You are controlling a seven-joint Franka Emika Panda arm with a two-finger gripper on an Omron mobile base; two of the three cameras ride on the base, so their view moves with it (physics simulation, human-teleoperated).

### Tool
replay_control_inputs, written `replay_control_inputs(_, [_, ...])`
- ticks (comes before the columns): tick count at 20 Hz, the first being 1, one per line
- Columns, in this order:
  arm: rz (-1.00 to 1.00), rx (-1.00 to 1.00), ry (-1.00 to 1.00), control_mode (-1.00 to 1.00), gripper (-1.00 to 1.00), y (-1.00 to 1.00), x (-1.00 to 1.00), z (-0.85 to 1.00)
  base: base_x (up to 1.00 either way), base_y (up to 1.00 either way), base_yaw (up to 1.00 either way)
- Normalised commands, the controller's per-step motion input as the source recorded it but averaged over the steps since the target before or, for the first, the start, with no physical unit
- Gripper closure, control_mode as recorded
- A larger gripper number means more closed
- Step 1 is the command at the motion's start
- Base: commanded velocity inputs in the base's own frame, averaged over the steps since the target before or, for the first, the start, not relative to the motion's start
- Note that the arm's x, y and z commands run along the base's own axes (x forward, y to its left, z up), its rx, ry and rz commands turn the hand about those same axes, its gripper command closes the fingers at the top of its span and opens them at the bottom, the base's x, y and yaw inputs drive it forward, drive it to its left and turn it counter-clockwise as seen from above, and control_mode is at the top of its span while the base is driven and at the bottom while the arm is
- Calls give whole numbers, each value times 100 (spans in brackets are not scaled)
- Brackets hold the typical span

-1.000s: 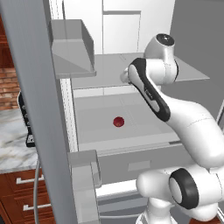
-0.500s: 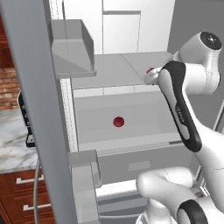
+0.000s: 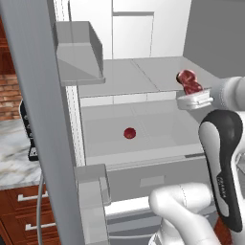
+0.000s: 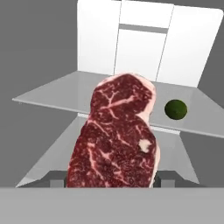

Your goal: Open the fridge, remove the pear, lime, and steak, and place them on any counter.

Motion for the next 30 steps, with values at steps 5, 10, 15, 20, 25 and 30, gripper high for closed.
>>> replay_control_inputs(5, [-3, 0, -8, -100, 100, 0, -49, 48, 0, 0, 0])
replay_control_inputs(10, [0, 0, 6, -100, 100, 0, 0, 4, 0, 0, 0])
replay_control_inputs(15, [0, 0, 0, -100, 100, 0, 0, 0, 0, 0, 0])
replay_control_inputs(20, [0, 0, 0, -100, 100, 0, 0, 0, 0, 0, 0])
replay_control_inputs(25, [0, 0, 0, 100, 100, 0, 0, 0, 0, 0, 0])
replay_control_inputs(30, [0, 0, 0, 100, 100, 0, 0, 0, -70, -11, 0])
